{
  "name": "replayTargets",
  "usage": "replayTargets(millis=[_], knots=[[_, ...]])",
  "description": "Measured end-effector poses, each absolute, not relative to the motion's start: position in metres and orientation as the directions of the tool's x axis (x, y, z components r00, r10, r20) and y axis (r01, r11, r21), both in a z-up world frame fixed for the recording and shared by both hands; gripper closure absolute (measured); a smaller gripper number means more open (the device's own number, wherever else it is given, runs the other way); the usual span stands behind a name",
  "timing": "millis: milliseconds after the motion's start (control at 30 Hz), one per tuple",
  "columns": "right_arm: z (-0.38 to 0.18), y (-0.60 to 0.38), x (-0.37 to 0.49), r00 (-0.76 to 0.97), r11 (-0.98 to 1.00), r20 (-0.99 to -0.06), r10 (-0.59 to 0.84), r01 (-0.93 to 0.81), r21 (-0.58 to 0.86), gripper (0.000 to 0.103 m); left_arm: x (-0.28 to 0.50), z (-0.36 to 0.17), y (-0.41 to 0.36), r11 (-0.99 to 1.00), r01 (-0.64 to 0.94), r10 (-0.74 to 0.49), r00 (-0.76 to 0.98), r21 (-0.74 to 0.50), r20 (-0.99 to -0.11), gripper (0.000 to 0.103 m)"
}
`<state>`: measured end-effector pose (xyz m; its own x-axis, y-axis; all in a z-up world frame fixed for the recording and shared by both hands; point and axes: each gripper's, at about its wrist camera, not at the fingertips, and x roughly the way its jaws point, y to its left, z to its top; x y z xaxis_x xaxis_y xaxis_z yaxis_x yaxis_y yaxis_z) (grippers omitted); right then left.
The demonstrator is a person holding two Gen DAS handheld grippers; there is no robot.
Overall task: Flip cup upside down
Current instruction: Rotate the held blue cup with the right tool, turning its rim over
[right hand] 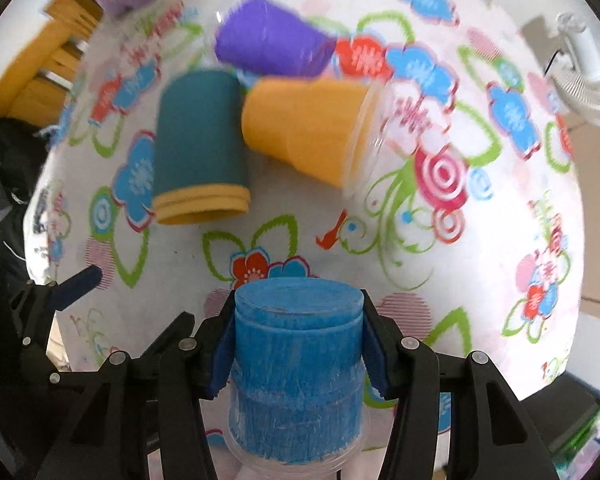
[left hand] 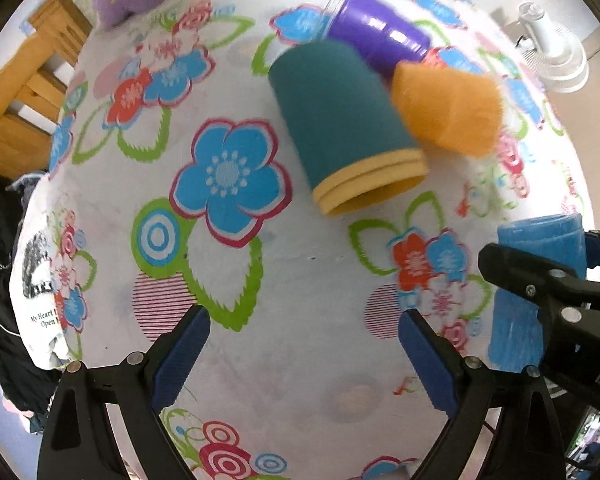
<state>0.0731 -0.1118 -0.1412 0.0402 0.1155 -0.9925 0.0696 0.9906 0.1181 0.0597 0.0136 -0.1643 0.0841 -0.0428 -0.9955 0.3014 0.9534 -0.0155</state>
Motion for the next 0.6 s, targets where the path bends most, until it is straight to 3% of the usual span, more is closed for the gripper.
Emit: replayTargets(millis=[300, 600], knots=[[-0.093, -0.135, 0.035, 0.237, 0.986, -0.957, 0.17, -0.036, 0.166, 0.047, 0.037, -0.122, -0.003, 0.961, 0.277, -0.037, 0.184, 0.015, -0.982, 0.004], [-0.084, -0.156, 0.02, 0.363, 0.968, -0.898, 0.247, -0.135, 0.212, 0.047, 0.014, -0.107, -0.024, 0.975, 0.224, -0.046, 0.222, 0.005, -0.974, 0.001]])
